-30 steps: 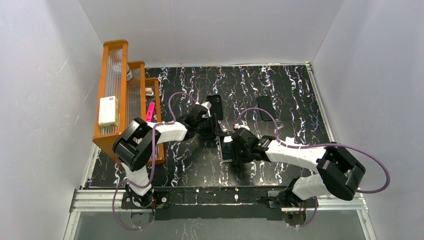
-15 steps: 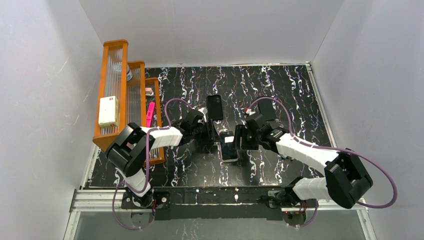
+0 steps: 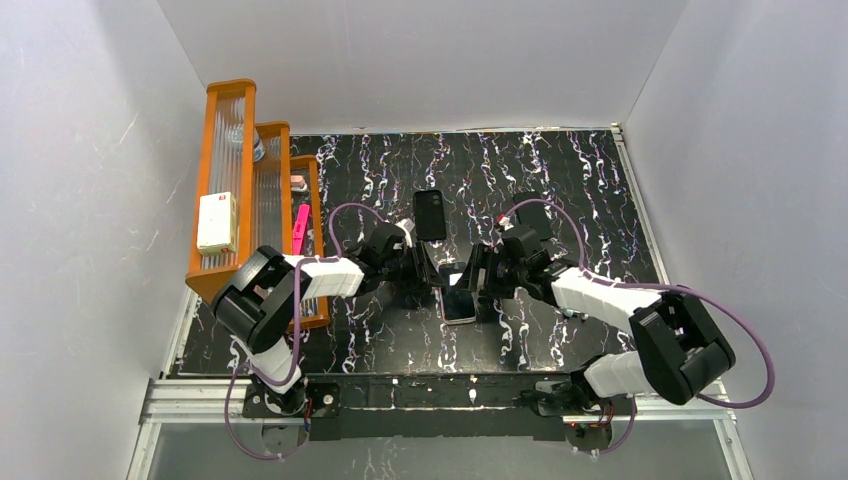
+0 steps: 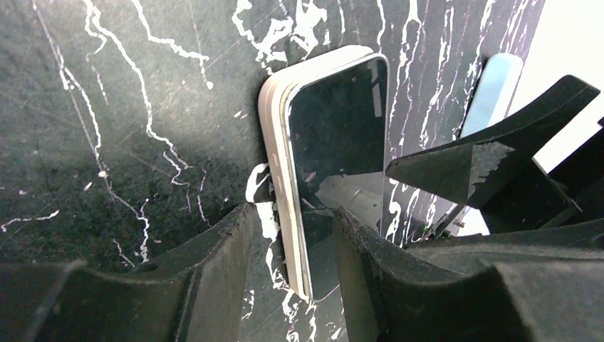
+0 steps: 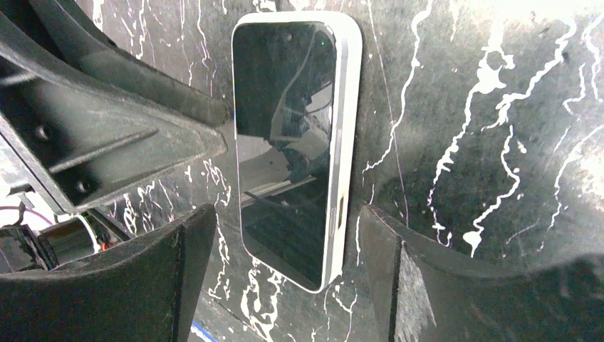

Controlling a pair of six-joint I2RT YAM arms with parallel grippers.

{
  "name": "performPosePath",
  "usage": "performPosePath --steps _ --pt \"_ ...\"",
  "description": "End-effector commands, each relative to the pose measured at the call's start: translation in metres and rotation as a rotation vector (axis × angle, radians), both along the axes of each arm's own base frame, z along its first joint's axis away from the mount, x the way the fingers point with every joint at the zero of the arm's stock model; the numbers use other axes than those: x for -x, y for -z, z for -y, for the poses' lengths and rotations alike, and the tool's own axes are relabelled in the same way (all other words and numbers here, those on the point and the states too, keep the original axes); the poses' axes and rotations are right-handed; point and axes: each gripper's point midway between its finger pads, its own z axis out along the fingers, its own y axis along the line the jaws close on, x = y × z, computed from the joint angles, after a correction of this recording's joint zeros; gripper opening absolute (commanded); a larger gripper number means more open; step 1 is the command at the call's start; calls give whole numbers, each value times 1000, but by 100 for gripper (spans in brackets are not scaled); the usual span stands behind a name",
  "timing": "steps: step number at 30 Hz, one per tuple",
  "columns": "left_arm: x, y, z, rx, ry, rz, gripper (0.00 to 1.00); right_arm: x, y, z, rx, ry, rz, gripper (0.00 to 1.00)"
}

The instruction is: Put the phone into the phone case

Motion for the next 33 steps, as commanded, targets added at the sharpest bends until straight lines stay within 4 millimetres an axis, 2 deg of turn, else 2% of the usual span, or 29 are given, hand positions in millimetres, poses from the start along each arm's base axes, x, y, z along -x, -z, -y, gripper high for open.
performPosePath --steps 1,9,11,17,22,26,33 --pt "8 6 -3 0 5 -30 42 -10 -1 -10 -69 18 15 82" --pt "19 19 -6 -25 15 -65 42 -18 15 -16 -60 35 -28 84" --pt "20 20 -5 -23 21 -69 38 -18 14 -22 -84 18 -42 84" --pt "20 17 0 -9 35 -70 24 -20 -11 -41 -238 -26 -37 84" --pt "21 17 0 -7 37 -79 17 -22 -26 -44 -395 -19 -71 84" --pt "22 17 -2 -21 43 -75 17 -16 -34 -46 -462 -41 -90 84" --pt "24 16 -8 -47 43 -63 26 -11 -43 -47 -511 -53 -80 84"
